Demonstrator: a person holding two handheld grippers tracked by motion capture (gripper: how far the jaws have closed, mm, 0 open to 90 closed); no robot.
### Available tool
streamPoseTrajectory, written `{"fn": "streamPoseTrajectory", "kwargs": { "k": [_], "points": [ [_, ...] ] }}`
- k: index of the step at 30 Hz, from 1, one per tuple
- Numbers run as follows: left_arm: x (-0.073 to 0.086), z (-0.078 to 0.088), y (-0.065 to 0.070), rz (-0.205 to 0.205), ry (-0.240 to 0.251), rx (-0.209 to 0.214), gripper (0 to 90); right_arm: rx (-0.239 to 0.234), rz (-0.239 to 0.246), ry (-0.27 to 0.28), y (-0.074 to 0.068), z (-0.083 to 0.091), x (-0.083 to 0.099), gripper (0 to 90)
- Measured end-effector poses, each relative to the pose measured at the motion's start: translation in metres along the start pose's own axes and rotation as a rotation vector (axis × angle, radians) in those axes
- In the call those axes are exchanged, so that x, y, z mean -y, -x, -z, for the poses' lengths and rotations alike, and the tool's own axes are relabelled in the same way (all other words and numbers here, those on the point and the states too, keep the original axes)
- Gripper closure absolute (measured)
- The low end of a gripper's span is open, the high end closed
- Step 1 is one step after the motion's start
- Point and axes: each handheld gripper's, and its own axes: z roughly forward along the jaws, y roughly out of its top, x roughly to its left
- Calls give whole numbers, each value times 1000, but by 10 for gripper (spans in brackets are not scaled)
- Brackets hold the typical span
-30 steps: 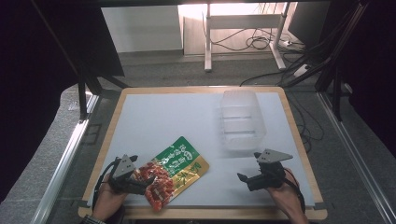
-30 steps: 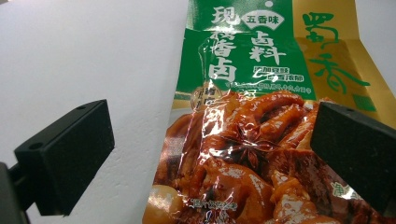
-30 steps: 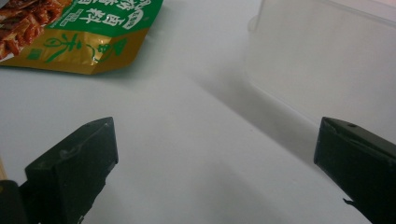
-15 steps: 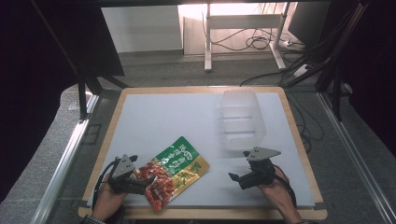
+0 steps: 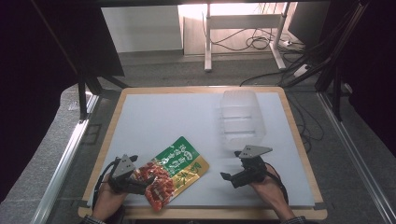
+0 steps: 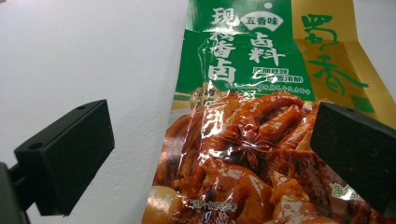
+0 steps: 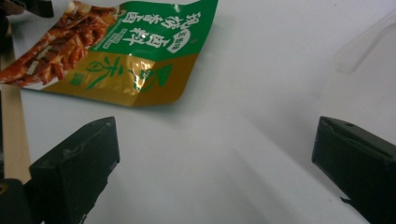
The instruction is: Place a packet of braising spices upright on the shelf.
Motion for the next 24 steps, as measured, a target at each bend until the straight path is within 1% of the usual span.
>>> {"fn": "streamPoseTrajectory", "kwargs": {
  "k": [2, 6, 11, 12, 13, 14, 21, 24],
  "points": [
    [0, 0, 0, 0, 0, 1, 0, -8, -3, 8, 0, -2, -1, 12],
    [0, 0, 0, 1, 0, 0, 0, -13, -1, 5, -3, -8, -4, 9],
    [0, 0, 0, 1, 1, -1, 0, -17, 20, -14, -6, -18, -8, 0],
    [0, 0, 0, 0, 1, 0, 0, -17, 28, -21, -7, -22, -9, 0],
    [0, 0, 0, 0, 1, -1, 0, -17, 28, -21, -7, -22, -9, 0],
    [0, 0, 0, 0, 1, 0, 0, -23, 35, -27, -7, -26, -10, 0],
    [0, 0, 0, 2, 3, -1, 0, -39, 41, -40, -8, -37, -14, 0],
    [0, 0, 0, -4, -3, -1, 0, -45, 43, -48, -8, -42, -15, 0]
  ]
}}
